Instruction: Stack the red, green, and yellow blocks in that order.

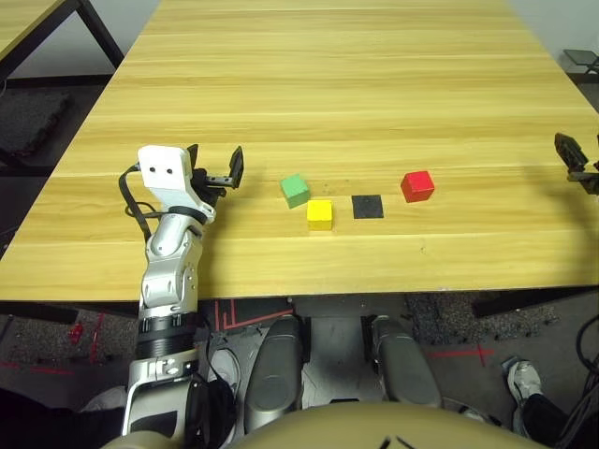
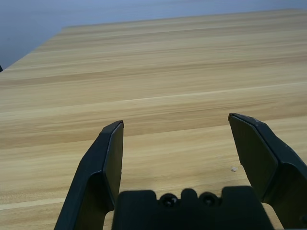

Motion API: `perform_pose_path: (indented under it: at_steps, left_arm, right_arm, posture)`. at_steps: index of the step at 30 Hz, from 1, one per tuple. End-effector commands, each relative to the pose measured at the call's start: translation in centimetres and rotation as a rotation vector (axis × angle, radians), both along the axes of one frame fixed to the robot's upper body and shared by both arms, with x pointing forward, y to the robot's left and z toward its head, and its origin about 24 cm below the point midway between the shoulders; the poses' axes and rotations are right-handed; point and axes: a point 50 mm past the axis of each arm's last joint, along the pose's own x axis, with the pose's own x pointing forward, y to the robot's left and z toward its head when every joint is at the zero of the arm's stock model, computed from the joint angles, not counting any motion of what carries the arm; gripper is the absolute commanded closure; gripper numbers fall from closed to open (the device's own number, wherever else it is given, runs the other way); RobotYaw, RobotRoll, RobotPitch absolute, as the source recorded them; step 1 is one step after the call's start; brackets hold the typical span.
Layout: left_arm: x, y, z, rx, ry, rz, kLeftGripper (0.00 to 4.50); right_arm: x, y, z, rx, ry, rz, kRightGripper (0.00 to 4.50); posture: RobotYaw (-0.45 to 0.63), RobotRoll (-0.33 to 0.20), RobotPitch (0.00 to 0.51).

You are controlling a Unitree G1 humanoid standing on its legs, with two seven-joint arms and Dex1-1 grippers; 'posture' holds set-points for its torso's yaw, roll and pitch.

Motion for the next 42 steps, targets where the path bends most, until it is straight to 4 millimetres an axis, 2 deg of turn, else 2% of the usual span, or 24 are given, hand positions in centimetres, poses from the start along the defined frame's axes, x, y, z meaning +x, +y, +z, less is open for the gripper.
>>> perform_pose_path:
  at_steps: [1,4,6,10,16,19,27,42]
  left_arm:
    - [-0.1,0.1,-0.3,-0.010,0.016,0.000,0.03]
    - [-0.3,0.7,-0.1,-0.011,0.017,0.003,0.03]
    - [-0.6,1.0,1.4,0.004,-0.004,-0.055,0.03]
    - [-1.3,-0.3,5.0,0.093,0.018,-0.394,0.03]
    - [-2.6,-1.1,7.9,0.319,0.174,-0.749,0.03]
    - [-2.6,-2.4,9.1,0.385,0.201,-0.882,0.03]
    - [-1.4,-4.3,9.1,0.435,0.239,-0.955,0.03]
    - [-2.2,-6.2,7.8,0.459,0.287,-0.965,0.03]
  right_arm:
    - [0.0,0.3,-0.9,-0.013,0.053,0.012,0.00]
    - [-0.1,0.5,-1.0,-0.046,0.065,0.051,0.00]
    - [0.5,1.2,-0.2,-0.088,0.070,0.139,0.00]
    - [1.7,3.6,1.8,-0.205,0.136,0.459,0.00]
    - [2.5,7.3,4.4,-0.406,0.273,0.947,0.00]
    - [3.2,9.4,5.7,-0.557,0.340,1.140,0.00]
    - [5.4,14.2,6.6,-0.725,0.417,1.294,0.00]
    - [6.5,18.6,5.3,-0.874,0.530,1.433,0.00]
  posture:
    - [0.15,-0.030,0.132]
    - [0.15,-0.028,0.126]
    - [0.15,-0.027,0.136]
    - [0.18,-0.037,0.120]
    - [0.21,-0.062,0.104]
    - [0.22,-0.075,0.099]
    - [0.31,-0.106,0.091]
    - [0.42,-0.123,0.115]
